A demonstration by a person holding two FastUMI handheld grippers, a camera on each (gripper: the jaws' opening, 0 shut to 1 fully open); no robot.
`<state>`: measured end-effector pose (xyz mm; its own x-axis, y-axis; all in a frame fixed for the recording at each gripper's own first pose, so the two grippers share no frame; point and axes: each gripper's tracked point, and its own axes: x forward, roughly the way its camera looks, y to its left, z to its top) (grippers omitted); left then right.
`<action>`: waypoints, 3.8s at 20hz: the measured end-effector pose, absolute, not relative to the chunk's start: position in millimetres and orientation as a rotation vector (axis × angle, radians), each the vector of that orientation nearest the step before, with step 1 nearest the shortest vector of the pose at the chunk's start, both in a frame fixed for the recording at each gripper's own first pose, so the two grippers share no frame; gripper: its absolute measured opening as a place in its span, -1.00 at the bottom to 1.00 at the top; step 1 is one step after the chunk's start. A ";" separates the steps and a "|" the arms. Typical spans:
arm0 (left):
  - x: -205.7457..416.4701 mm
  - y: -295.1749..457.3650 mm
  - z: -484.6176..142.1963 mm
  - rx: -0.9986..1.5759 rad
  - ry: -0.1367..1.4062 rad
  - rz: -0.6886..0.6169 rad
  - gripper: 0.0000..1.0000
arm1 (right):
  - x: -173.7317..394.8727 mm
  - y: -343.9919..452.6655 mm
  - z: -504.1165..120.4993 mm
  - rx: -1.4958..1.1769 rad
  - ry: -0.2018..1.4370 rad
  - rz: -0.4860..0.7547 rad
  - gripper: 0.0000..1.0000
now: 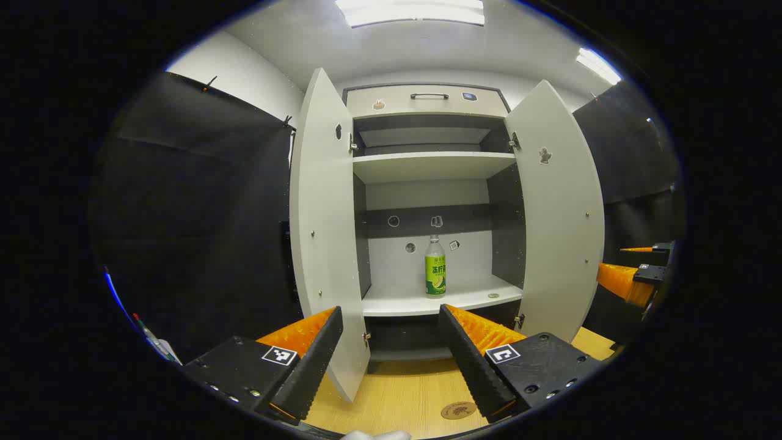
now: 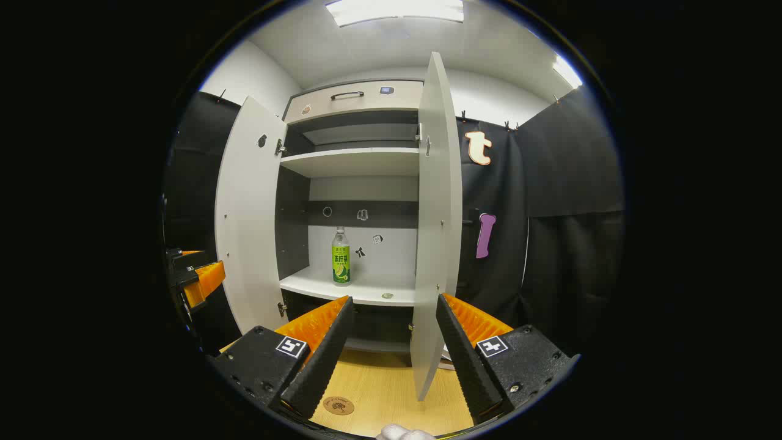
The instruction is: Grasp the bottle in the cabinet with the left hand and place it on the coaster, then close the right door with the right hand and the left door with the left hand.
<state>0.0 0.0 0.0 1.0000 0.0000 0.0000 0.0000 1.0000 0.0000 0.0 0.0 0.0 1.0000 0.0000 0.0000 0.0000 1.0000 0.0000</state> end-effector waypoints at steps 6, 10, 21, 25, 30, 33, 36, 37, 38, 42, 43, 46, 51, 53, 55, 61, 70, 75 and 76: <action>3.9 -2.2 3.0 -0.007 -0.013 -0.016 0.92 | -6.3 0.1 0.4 -0.008 0.005 -0.008 0.67; 12.8 -4.6 4.6 -0.013 -0.017 -0.030 0.92 | -5.3 -1.4 -0.2 -0.002 0.013 -0.014 0.67; 100.7 -45.2 40.6 -0.044 -0.106 -0.094 0.92 | -2.7 -11.7 2.4 -0.013 0.053 -0.003 0.67; 147.9 -65.0 56.7 -0.057 -0.121 -0.085 0.92 | 3.2 -21.1 16.1 -0.011 0.047 0.025 0.67; 225.1 -74.7 65.4 -0.017 -0.134 -0.059 0.92 | 6.6 -22.5 27.5 -0.038 0.033 0.050 0.67; 281.6 -86.5 52.8 -0.044 -0.110 -0.100 0.92 | 10.6 -22.0 26.9 -0.050 0.033 -0.028 0.67; 328.9 -94.7 31.3 -0.056 -0.080 -0.114 0.92 | 9.1 -22.2 20.5 -0.044 0.043 -0.116 0.67; 343.8 -95.2 23.8 -0.061 -0.073 -0.112 0.92 | 10.2 -23.6 18.1 -0.049 0.054 -0.142 0.67; 359.0 -97.5 16.6 -0.065 -0.065 -0.112 0.92 | 10.2 -26.2 12.1 -0.060 0.080 -0.167 0.67; 409.7 -115.3 -13.1 -0.038 -0.022 -0.109 0.92 | 13.3 -43.9 8.7 -0.090 0.110 -0.259 0.67; 419.6 -117.2 -17.9 -0.040 -0.023 -0.104 0.92 | 14.7 -47.0 8.6 -0.091 0.118 -0.270 0.67; 435.8 -119.3 -30.1 -0.080 0.002 -0.086 0.90 | 17.0 -55.1 8.8 -0.108 0.122 -0.293 0.67; 441.1 -112.5 -39.4 -0.070 0.036 -0.051 0.71 | 17.3 -61.4 0.9 -0.092 0.138 -0.286 0.67; 434.1 -115.0 -38.6 -0.079 0.045 -0.073 0.48 | 15.2 -63.7 1.6 -0.080 0.130 -0.279 0.67; 415.6 -113.8 -30.3 -0.083 0.042 -0.088 0.45 | 12.2 -65.8 3.2 -0.073 0.119 -0.269 0.67; 324.5 -112.4 -18.6 -0.108 -0.015 -0.116 0.43 | 3.8 -64.3 -3.7 -0.046 0.115 -0.215 0.67; 204.4 -135.2 -89.3 -0.067 0.021 -0.195 0.44 | -9.9 -65.9 -17.8 -0.057 0.135 -0.191 0.67; 170.1 -162.8 -159.3 -0.063 0.075 -0.266 0.43 | -10.9 -70.0 -29.2 -0.069 0.167 -0.211 0.67; 164.6 -165.0 -175.4 -0.055 0.096 -0.270 0.44 | -11.5 -69.9 -31.8 -0.071 0.174 -0.214 0.67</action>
